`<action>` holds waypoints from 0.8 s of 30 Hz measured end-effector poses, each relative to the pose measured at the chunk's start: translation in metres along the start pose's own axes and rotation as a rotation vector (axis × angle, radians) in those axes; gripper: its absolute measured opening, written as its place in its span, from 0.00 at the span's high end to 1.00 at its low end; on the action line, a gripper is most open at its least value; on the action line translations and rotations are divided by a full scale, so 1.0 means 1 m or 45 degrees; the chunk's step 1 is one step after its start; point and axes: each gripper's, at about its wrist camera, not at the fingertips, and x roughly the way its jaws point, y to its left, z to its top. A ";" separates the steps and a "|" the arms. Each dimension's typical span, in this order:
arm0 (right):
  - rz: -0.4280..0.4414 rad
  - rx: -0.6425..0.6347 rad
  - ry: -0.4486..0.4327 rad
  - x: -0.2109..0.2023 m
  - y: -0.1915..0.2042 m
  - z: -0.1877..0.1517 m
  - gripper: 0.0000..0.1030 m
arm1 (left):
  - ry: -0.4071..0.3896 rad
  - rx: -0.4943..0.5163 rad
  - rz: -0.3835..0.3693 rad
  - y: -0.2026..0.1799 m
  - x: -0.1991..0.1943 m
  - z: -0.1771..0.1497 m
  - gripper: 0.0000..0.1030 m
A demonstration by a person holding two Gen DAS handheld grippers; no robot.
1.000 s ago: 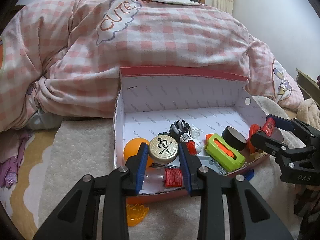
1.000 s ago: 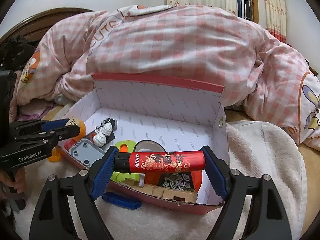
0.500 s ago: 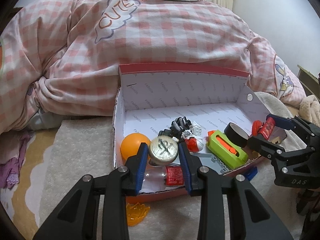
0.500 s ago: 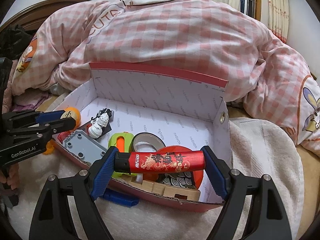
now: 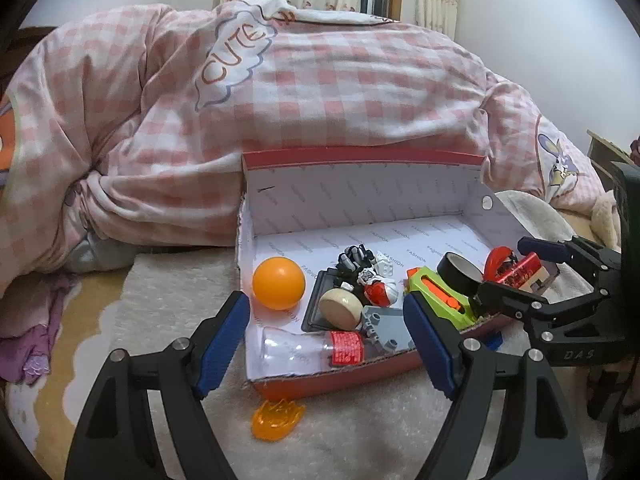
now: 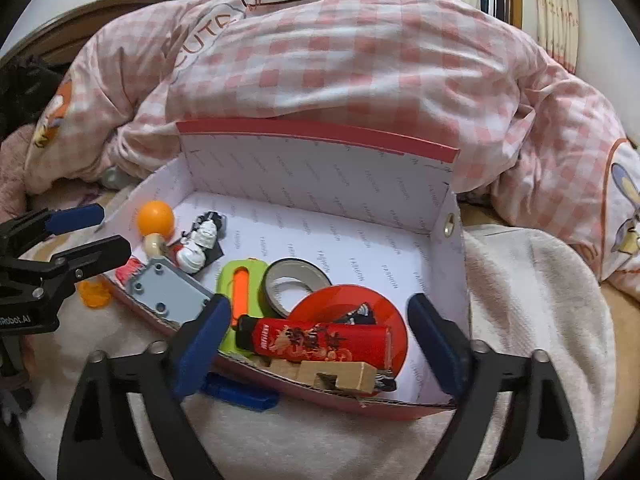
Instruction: Organize objects
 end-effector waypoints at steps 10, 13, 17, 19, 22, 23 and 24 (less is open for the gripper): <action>0.018 0.035 -0.005 -0.011 0.005 -0.002 0.04 | -0.039 -0.046 0.026 0.015 -0.025 0.008 0.21; 0.005 0.033 0.004 -0.015 0.007 -0.003 0.04 | -0.028 -0.059 0.048 0.021 -0.027 0.007 0.21; -0.017 0.031 0.020 -0.021 0.008 -0.007 0.04 | -0.007 -0.077 0.069 0.030 -0.030 0.005 0.21; -0.022 0.021 0.039 -0.022 0.009 -0.011 0.04 | 0.014 -0.079 0.094 0.034 -0.030 0.001 0.21; -0.058 -0.024 0.034 -0.029 0.014 -0.018 0.04 | 0.063 -0.096 0.127 0.039 -0.027 -0.006 0.21; -0.075 -0.034 0.032 -0.032 0.016 -0.020 0.04 | 0.078 -0.095 0.141 0.040 -0.026 -0.007 0.21; -0.082 -0.031 0.026 -0.036 0.018 -0.021 0.04 | 0.085 -0.086 0.151 0.041 -0.027 -0.008 0.21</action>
